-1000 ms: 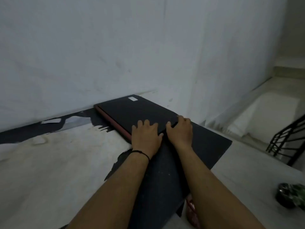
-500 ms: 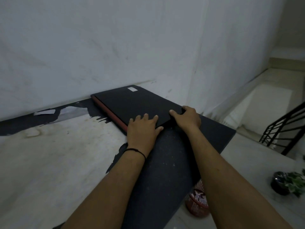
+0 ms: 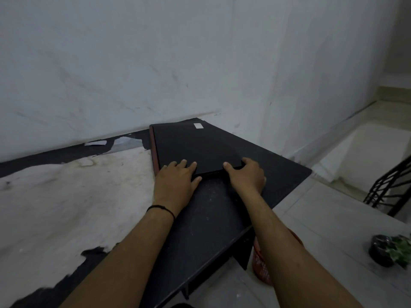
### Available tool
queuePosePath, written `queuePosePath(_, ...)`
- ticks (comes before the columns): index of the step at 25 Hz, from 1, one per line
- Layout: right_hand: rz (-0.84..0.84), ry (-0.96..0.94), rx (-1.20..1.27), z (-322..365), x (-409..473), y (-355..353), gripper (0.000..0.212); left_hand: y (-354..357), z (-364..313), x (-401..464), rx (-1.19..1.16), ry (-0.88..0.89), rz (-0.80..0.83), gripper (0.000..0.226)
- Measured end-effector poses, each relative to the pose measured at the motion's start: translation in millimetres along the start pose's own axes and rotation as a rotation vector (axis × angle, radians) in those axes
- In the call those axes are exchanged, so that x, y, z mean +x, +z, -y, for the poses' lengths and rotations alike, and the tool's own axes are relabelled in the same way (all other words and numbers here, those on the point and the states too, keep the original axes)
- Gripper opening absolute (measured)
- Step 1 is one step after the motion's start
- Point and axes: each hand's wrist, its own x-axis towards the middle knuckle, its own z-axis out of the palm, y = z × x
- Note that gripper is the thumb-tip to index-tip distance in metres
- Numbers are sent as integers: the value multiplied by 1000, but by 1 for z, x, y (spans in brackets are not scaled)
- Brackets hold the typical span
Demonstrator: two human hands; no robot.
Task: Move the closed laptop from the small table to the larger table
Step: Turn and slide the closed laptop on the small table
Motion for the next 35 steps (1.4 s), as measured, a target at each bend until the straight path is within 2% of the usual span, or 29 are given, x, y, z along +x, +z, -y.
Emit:
queuePosePath(2, 24, 23, 20, -1, 7, -5, 57, -4, -9, 1, 0, -26, 10, 61)
queuePosePath(5, 78, 1, 45, -11, 32, -18, 26, -7, -34, 13, -42, -29, 10, 61)
queuePosePath(6, 103, -25, 19, -15, 41, -22, 23, -5, -46, 19, -59, -19, 11, 59)
queuePosePath(10, 185, -123, -137, -30, 76, -24, 26, 4, -93, 46, -122, 11, 24, 57)
queuePosePath(16, 303, -150, -101, -31, 106, -13, 20, 25, -122, 71, -119, -57, 39, 79)
queuePosePath(25, 349, -149, -41, -25, 96, -16, 17, 25, -120, 66, -168, -91, 85, 81)
queuePosePath(35, 364, -173, 84, -1, 7, 3, 18, 1, -35, -17, -169, 19, 41, 72)
